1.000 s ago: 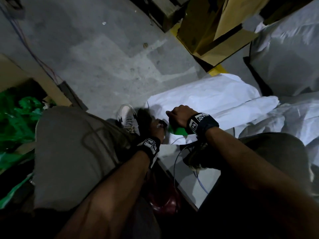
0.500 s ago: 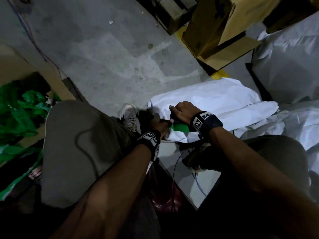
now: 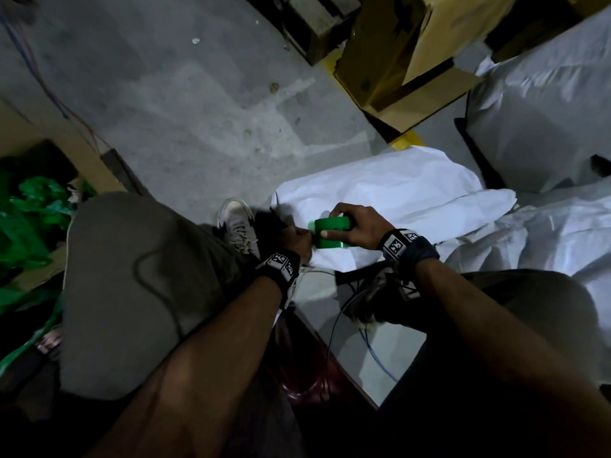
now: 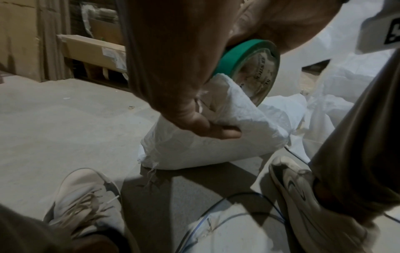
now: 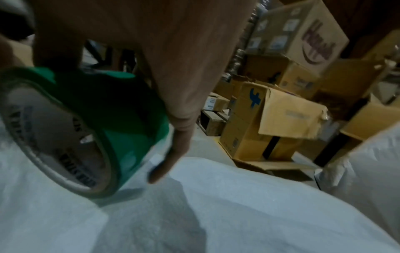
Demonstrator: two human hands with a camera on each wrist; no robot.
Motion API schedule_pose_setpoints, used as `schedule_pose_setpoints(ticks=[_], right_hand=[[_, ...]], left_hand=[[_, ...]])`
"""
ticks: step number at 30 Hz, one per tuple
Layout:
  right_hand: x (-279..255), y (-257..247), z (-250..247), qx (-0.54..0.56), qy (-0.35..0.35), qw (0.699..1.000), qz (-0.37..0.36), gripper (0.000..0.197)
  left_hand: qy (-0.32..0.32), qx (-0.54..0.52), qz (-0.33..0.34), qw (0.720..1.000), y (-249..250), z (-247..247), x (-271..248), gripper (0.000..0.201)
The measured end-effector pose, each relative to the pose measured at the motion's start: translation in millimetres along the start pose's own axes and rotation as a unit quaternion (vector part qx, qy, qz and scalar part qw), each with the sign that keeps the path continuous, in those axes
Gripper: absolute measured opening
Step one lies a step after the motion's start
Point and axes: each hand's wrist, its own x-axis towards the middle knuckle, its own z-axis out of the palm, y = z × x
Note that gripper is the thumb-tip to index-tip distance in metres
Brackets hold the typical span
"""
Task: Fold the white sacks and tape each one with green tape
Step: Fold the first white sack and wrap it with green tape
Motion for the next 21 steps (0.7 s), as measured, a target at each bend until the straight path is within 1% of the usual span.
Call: schedule_pose_setpoints(ticks=[2,3,5,6,7,8,9,10,11,12,15,17,18,19,20,21], right_hand=[[1,-2,1,0.027,0.014,1.0,0.002,0.027],[2,-3,1,0.034,0.02,0.999,0.001,0.025],[6,-7,0,0.05,0.025,0.998,0.0,0.022],[9,-8,-1,0.058,0.027,0.998,0.002,0.021],[11,-8,-3,0.064,0.032,0.997,0.005,0.02],[14,-9,-6,0.069,0.042,0.997,0.008,0.02],[16,-8,-11,0.076,0.052,0.996,0.014,0.019],[19,-8,-16,0.088,0.061,0.994,0.022,0.019],[22,-9,-20,0.103,0.066,0.992,0.03,0.019],[25,-9,-23,0.118,0.067,0.99,0.035,0.018],[34,-12,-23,0.158,0.052,0.985,0.034,0.017],[39,-16,-20,0.175,0.033,0.984,0.03,0.016],[41,-18,-18,0.176,0.022,0.984,0.027,0.015],[43,-20,-15,0.172,0.011,0.985,0.024,0.015],[44,-23,-13,0.164,0.001,0.986,0.018,0.014],[46,-25,-10,0.15,-0.005,0.989,0.013,0.014]], left_hand=[[-0.021,-0.008,0.003,1.0,10,-5,-18,0.016],[-0.019,-0.017,-0.002,1.0,11,-5,-18,0.015],[-0.008,-0.039,-0.001,0.999,13,-7,-21,0.023],[0.009,-0.06,-0.003,0.998,6,-5,-13,0.033],[0.029,-0.065,-0.017,0.997,4,-7,-7,0.043],[0.036,-0.068,-0.036,0.996,4,-10,-5,0.045],[0.025,-0.094,-0.059,0.993,7,-14,-6,0.036],[0.019,-0.097,-0.083,0.992,10,-17,-8,0.023],[0.014,-0.106,-0.106,0.989,14,-20,-11,0.014],[0.006,-0.11,-0.12,0.987,16,-22,-13,0.013],[-0.032,-0.12,-0.142,0.982,15,-22,-9,0.019],[-0.041,-0.161,-0.175,0.97,13,-21,-4,0.037],[-0.058,-0.171,-0.195,0.964,17,-23,-8,0.045],[-0.075,-0.156,-0.202,0.964,21,-25,-12,0.048],[-0.103,-0.149,-0.195,0.964,23,-27,-16,0.044],[-0.109,-0.156,-0.183,0.965,22,-28,-16,0.037]])
